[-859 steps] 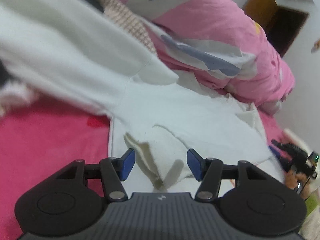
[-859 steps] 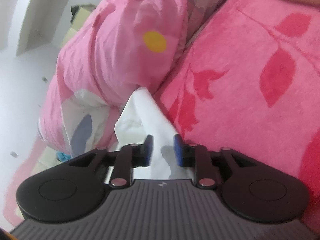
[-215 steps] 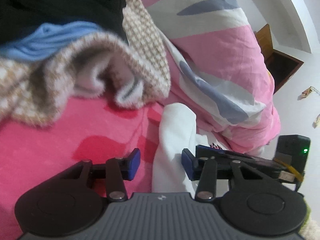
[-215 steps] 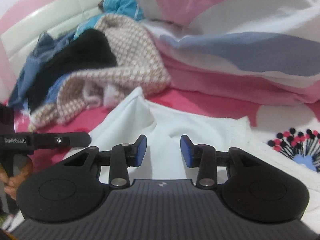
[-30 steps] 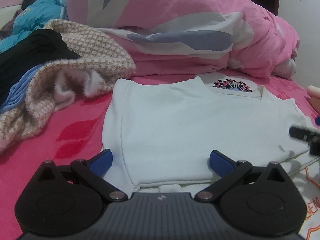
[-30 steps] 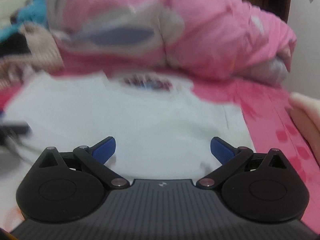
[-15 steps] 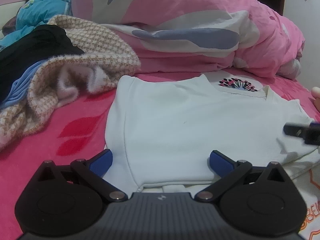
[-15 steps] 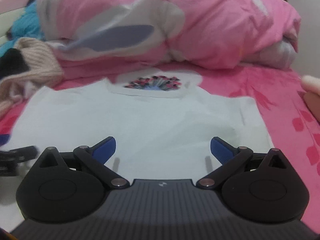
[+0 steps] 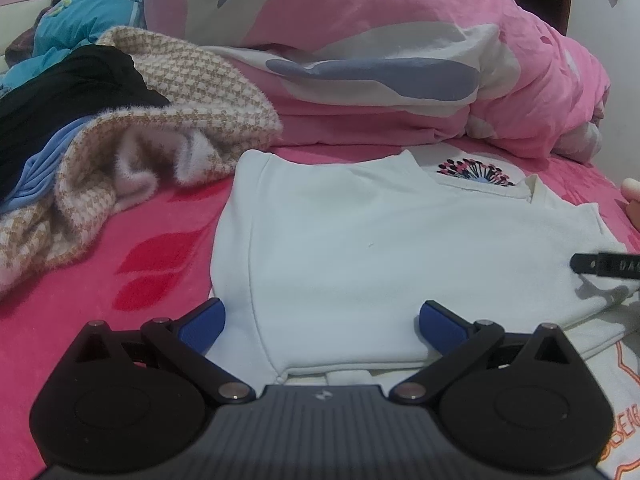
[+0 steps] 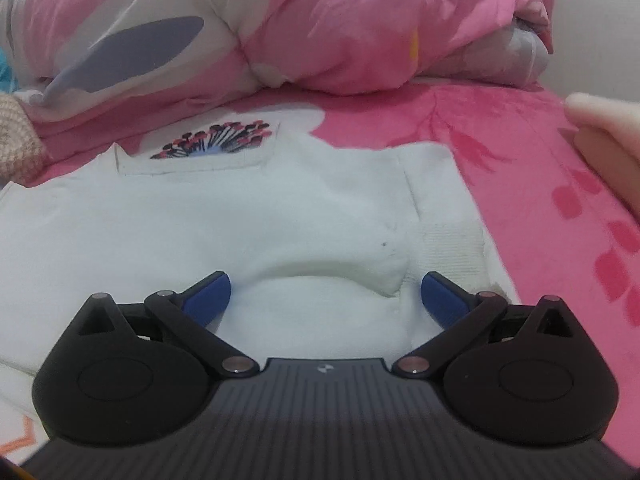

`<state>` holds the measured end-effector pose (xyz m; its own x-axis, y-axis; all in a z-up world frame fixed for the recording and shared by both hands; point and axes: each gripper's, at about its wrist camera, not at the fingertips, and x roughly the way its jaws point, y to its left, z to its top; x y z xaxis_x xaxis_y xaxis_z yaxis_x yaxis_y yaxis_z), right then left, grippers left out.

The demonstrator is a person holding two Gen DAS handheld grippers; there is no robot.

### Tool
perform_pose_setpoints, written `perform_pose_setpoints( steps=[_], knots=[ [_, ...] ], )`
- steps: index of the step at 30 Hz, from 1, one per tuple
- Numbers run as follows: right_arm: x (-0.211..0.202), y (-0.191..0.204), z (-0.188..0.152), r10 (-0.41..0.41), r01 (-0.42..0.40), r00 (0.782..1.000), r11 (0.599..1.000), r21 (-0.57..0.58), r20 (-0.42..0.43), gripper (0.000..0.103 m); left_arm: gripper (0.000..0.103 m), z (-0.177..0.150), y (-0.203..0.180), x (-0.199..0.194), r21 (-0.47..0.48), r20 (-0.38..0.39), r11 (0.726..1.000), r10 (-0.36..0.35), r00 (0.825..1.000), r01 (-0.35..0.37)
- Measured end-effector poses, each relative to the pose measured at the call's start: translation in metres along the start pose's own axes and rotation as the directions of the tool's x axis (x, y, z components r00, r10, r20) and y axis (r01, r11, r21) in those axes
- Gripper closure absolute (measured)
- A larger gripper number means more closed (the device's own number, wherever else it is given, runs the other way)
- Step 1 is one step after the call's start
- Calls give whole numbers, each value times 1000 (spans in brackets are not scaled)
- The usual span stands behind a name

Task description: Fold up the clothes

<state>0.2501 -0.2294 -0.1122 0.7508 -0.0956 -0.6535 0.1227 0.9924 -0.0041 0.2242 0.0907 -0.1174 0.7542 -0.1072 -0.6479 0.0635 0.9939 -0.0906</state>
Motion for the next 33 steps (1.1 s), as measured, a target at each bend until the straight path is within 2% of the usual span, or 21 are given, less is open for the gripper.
perform_pose_setpoints(
  steps=[5,7,10,13,16,18,20,33],
  knots=[
    [-31,0,3,66,-68,995,997,37,68,2,0,0,0,0,-2,0,1000,1,1000,-1],
    [-31,1,-7,67,-68,997,997,29,47,1,0,0,-1,0,0,0,1000,3,1000,-3],
    [-17,3,-27,51,-50,999,998,-48,18,1,0,0,-1,0,-1,1,1000,3,1000,-3],
    [-35,-2,-15,51,-51,998,999,0,34,2,0,0,-1,0,0,0,1000,3,1000,-3],
    [-53,-4,-17,98,-98,993,995,-2,62,2,0,0,-1,0,1,-1,1000,3,1000,-3],
    [-45,-3,-31,52,-50,998,998,-46,33,1,0,0,0,0,-1,0,1000,2,1000,-2],
    [-36,-9,-45,61,-59,997,998,-32,48,1,0,0,0,0,-3,1,1000,0,1000,0],
    [-35,-8,-48,59,-58,996,998,-22,59,1,0,0,2,0,-5,3,1000,-2,1000,2]
  ],
)
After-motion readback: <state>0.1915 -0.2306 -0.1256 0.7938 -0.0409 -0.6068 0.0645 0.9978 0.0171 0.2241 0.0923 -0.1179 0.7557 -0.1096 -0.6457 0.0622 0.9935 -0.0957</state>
